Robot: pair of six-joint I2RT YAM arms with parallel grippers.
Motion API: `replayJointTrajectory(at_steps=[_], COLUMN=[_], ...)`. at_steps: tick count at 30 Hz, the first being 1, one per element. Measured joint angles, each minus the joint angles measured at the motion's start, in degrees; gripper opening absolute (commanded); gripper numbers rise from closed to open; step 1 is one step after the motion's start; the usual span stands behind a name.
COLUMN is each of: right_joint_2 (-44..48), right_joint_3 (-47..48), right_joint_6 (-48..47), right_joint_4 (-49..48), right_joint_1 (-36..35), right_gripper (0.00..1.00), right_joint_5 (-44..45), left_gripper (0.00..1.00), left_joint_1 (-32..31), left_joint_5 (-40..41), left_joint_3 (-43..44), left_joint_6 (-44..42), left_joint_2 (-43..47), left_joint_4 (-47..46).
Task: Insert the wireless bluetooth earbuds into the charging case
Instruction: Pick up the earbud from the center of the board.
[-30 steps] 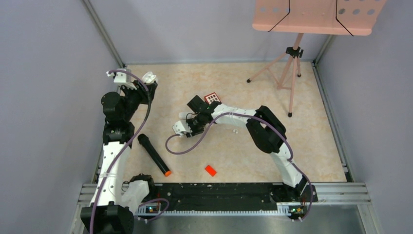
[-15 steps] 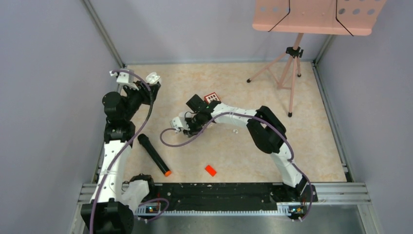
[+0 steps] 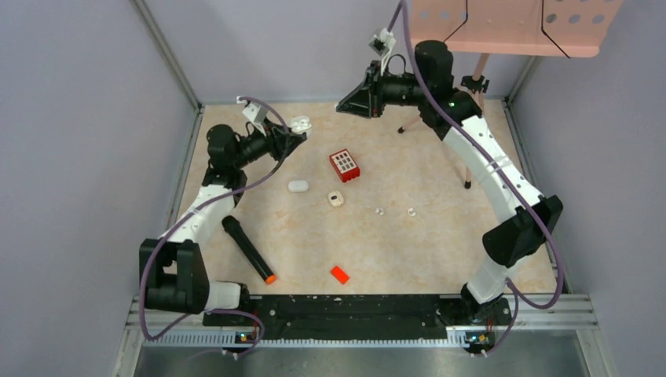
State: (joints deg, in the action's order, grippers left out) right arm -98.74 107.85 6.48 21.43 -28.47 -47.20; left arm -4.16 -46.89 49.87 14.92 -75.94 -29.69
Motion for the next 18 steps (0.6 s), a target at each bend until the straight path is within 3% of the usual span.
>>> replayJointTrajectory(at_steps=[9,18], right_joint_2=[0.2,-1.6], right_joint_3=[1.9,-2.3], right_joint_6=[24.2,39.8], right_joint_4=[-6.1,-12.3], right_joint_1=[0.7,2.8], right_gripper=[0.00,0.00], right_joint_5=[-4.9,-4.5], left_gripper=[0.00,0.00], left_joint_1=[-7.6,-11.4], left_joint_5=[-5.0,-5.3], left_joint_3=[8.9,11.0], left_joint_6=[-1.8,-8.6], left_joint_2=[-5.0,-5.0], left_joint_4=[-0.9,0.8])
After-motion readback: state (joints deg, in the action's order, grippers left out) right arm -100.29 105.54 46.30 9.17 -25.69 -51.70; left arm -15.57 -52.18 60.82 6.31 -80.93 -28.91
